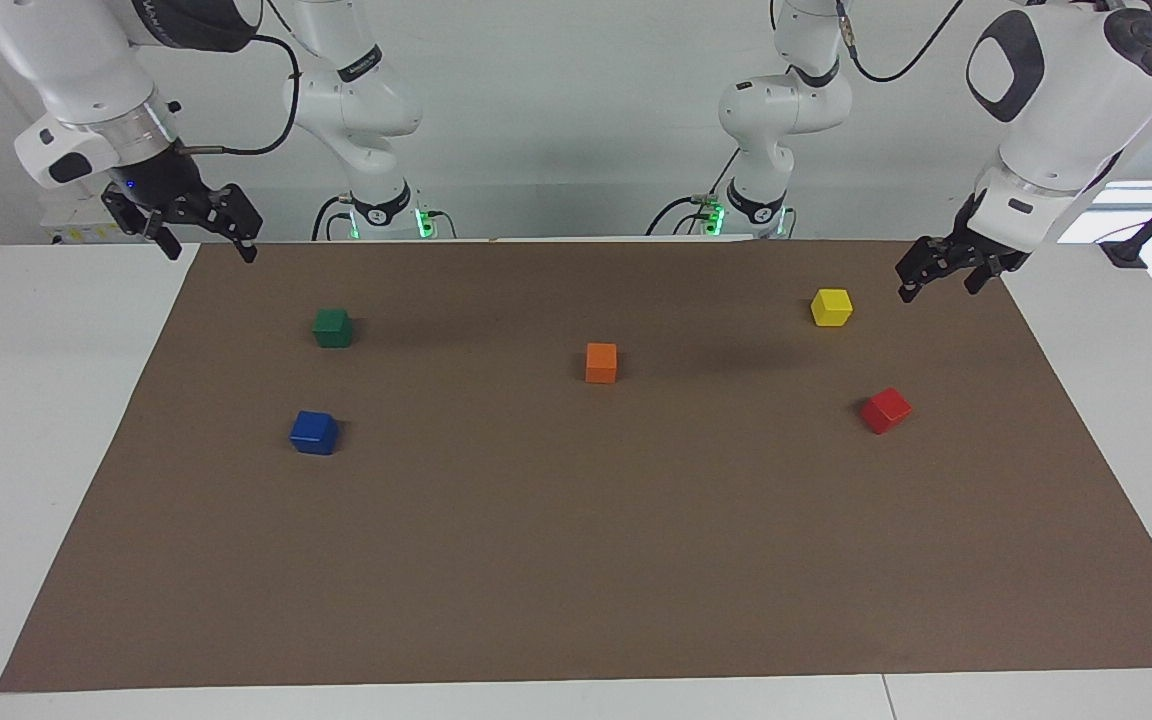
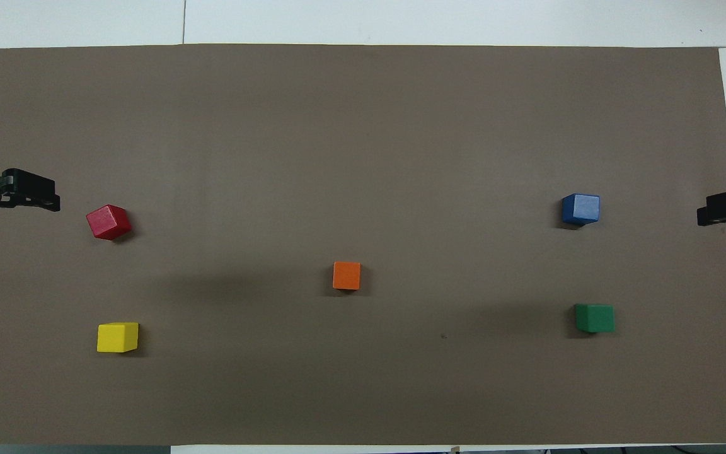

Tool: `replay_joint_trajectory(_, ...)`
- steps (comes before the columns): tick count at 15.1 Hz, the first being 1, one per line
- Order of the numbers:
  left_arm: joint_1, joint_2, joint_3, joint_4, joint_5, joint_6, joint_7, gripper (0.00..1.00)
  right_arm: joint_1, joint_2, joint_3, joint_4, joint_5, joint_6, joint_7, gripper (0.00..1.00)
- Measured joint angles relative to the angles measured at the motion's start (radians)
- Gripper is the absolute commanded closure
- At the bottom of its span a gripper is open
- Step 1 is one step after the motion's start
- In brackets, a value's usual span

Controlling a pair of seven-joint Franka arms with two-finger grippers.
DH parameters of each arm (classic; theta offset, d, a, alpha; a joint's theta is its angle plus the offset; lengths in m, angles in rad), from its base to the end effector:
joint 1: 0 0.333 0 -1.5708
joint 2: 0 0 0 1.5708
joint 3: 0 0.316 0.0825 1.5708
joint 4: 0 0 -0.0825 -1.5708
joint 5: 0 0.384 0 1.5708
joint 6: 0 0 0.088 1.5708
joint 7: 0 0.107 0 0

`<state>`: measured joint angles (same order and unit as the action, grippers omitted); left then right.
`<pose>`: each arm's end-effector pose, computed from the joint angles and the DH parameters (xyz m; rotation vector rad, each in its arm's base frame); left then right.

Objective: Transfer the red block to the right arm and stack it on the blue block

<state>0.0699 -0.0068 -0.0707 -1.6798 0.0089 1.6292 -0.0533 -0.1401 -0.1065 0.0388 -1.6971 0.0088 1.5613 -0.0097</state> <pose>0.5540 0.0003 0.5817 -3.1293 -0.0811 0.0682 0.5164 -0.0505 0.6213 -3.1316 0.1440 0.0456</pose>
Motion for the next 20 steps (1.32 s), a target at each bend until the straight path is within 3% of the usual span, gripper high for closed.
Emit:
replay_joint_trajectory(10,0.0,0.0,0.006,-0.001,0.0,0.0,-0.004,0.0,0.003,0.0,0.002,0.0,0.0,0.012,0.0,0.0)
replay_joint_trajectory(13,0.001,0.001,0.01,-0.031,0.0,0.066,-0.004,0.0,0.006,0.0,0.01,0.0,0.014,0.03,-0.005,0.0)
replay_joint_trajectory(16,0.002,0.032,0.013,-0.081,0.0,0.123,-0.004,0.0,0.014,0.0,0.014,0.0,0.132,0.036,-0.054,0.0)
replay_joint_trajectory(20,0.034,0.134,0.019,-0.103,0.0,0.231,-0.004,0.0,0.014,0.0,0.013,-0.004,0.399,0.036,-0.132,0.0)
